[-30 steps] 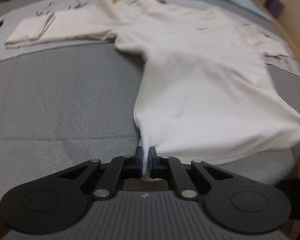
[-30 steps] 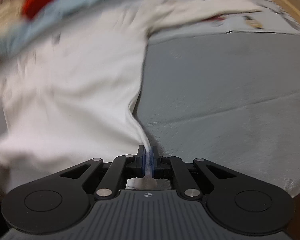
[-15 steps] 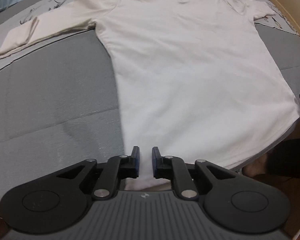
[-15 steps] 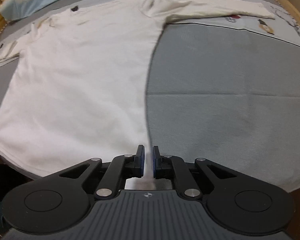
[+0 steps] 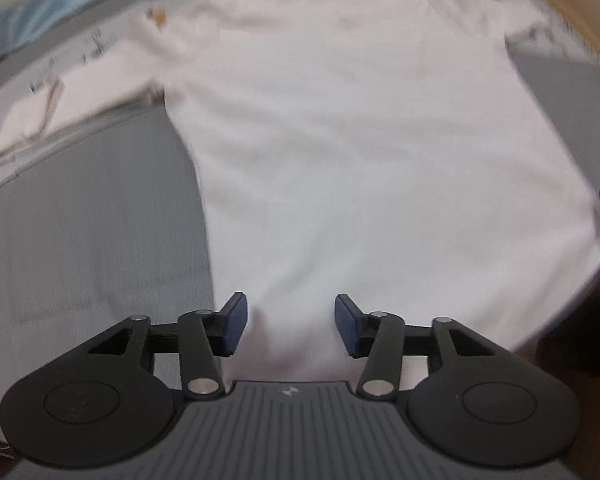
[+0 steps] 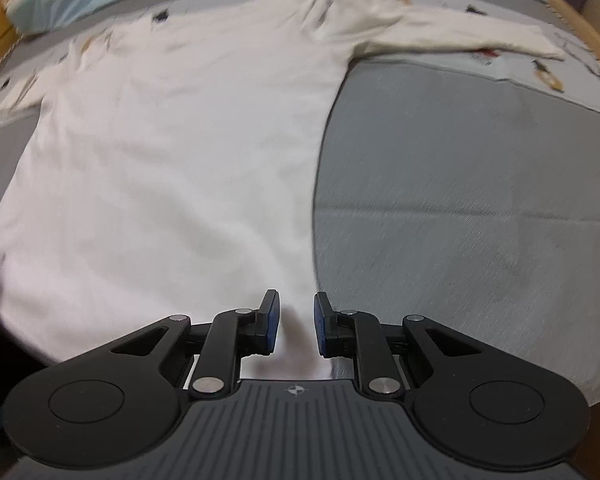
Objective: Fold small clothes
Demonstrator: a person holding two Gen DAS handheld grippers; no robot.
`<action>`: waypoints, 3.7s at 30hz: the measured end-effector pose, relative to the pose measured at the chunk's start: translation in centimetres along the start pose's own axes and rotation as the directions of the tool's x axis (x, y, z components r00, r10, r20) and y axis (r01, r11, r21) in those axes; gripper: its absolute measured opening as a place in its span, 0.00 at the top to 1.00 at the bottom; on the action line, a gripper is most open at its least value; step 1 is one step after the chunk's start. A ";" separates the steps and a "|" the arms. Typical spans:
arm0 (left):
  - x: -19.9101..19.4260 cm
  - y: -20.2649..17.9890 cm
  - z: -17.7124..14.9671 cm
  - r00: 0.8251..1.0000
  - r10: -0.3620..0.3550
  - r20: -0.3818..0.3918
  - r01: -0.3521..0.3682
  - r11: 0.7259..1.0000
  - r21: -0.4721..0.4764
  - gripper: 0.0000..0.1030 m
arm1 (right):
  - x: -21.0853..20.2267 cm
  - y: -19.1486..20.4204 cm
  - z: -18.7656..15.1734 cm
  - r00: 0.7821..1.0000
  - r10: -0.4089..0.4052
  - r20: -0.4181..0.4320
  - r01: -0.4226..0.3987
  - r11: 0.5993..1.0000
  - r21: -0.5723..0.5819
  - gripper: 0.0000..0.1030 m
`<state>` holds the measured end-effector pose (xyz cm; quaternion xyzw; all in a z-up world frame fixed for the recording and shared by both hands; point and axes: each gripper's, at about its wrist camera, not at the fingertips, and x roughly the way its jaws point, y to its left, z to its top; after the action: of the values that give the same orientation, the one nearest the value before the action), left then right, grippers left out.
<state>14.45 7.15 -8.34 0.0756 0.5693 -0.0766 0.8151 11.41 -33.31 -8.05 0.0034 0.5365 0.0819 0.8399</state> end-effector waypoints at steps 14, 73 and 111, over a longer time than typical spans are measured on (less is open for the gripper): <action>-2.6 -7.2 7.8 0.954 0.055 0.294 -0.013 0.989 -0.145 0.21 | -1.9 -1.9 4.5 0.942 -0.003 0.336 -0.080 0.969 0.234 0.66; 5.7 -9.8 19.2 0.944 0.086 0.320 -0.011 0.974 -0.228 0.20 | 13.0 -30.9 16.6 0.736 -0.523 0.430 -0.265 0.362 0.894 1.00; 10.0 10.8 23.5 0.911 -0.023 0.413 0.309 0.700 -0.644 0.73 | 11.9 2.2 16.9 0.957 0.153 0.248 -0.260 0.830 0.493 0.79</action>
<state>41.69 12.34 -9.32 -0.3053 0.3941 0.0556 0.8651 31.31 -28.09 -11.41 0.2966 0.4487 0.0236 0.8427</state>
